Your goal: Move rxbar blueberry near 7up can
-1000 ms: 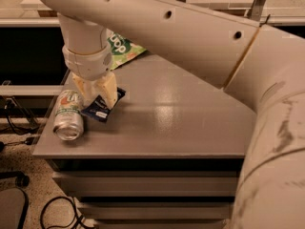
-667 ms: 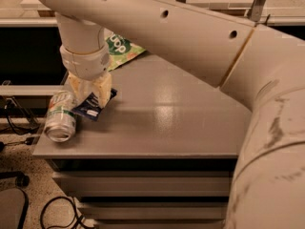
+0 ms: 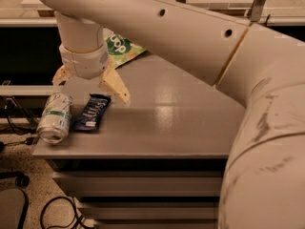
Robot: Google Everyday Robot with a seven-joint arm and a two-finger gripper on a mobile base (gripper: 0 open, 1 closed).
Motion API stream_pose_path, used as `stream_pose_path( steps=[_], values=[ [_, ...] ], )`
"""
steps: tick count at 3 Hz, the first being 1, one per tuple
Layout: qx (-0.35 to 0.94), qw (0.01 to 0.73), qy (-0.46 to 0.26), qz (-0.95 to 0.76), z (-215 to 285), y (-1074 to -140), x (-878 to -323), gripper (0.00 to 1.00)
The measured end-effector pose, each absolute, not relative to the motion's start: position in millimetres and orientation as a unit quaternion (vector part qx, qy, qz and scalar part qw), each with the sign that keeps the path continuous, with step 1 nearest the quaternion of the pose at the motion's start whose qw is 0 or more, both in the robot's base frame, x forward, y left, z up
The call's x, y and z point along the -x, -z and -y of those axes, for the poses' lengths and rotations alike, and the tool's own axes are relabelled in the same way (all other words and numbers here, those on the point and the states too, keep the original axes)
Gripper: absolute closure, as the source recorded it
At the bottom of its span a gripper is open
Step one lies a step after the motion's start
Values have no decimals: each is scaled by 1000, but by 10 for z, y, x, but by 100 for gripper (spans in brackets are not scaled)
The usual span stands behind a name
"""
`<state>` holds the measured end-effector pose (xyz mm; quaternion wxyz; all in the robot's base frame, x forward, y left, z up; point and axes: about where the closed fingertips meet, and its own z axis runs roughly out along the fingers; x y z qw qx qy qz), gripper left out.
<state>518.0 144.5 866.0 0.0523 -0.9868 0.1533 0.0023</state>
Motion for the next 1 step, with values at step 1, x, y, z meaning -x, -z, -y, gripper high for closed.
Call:
stream_pose_path(
  steps=[1],
  values=[
    [987,58,-3,-149,-1447,-8682,-5185,0]
  ],
)
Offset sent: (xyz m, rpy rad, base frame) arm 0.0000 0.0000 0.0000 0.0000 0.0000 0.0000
